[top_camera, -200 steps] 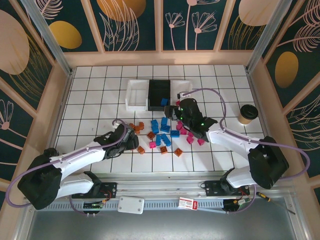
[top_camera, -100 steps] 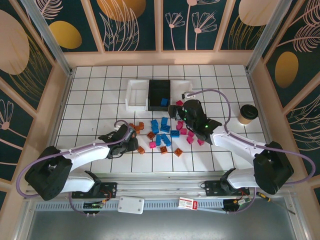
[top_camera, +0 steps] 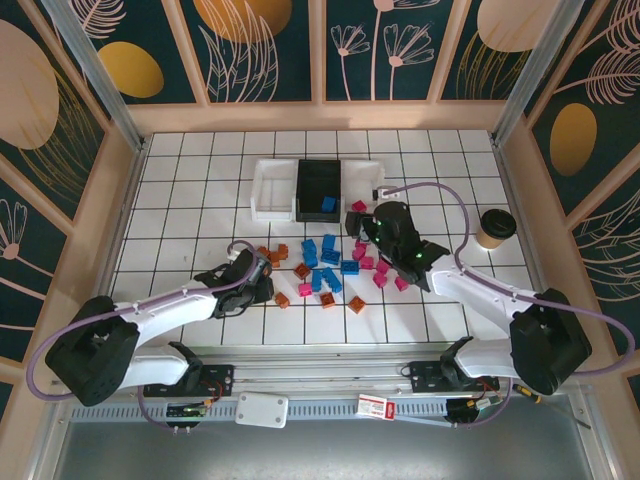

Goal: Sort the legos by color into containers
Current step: Pick up the lego from the middle-left of the table, then place the lego in the container.

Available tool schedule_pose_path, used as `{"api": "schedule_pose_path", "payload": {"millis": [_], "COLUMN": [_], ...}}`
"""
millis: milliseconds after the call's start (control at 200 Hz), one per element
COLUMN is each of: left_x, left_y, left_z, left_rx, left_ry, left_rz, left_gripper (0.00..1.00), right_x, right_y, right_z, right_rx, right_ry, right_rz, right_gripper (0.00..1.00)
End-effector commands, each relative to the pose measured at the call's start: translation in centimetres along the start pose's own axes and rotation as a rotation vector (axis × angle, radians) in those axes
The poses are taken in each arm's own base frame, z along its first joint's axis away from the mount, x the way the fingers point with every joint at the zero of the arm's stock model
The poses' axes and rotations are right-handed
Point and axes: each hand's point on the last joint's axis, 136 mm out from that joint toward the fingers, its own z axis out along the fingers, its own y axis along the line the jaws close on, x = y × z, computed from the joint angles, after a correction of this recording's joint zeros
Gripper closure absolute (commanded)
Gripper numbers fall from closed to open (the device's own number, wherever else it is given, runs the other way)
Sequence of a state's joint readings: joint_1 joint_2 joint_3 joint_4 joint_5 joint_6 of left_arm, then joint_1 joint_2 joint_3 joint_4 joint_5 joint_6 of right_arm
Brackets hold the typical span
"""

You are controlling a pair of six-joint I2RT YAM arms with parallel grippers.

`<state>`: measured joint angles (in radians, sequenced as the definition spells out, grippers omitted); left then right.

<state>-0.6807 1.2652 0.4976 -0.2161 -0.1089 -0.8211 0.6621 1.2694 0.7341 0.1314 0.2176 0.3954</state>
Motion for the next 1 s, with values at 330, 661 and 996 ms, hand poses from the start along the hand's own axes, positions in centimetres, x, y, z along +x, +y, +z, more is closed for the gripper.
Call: {"api": "schedule_pose_path", "payload": {"millis": [330,661,996], "left_x": [-17.3,-28.0,-30.0], "left_y": [-5.4,-7.1,-6.0], "left_z": [-4.4,3.0,6.9], "left_rx": [0.017,-0.136,-0.178], "left_ry": [-0.342,-0.369,-0.311], "left_rz": [-0.021,-0.019,-0.056], "left_gripper": [0.84,0.85,0.53], "right_x": [-0.7,0.7,1.5], "right_y": [-1.5,-2.4,-2.9], "right_z": [-1.4,-2.2,-3.7], "right_rx": [0.03,0.047,0.035], "right_ry": [-0.05,-0.019,-0.014], "right_rz": [0.044,0.052,0.067], "right_gripper": [0.37,0.37,0.35]}}
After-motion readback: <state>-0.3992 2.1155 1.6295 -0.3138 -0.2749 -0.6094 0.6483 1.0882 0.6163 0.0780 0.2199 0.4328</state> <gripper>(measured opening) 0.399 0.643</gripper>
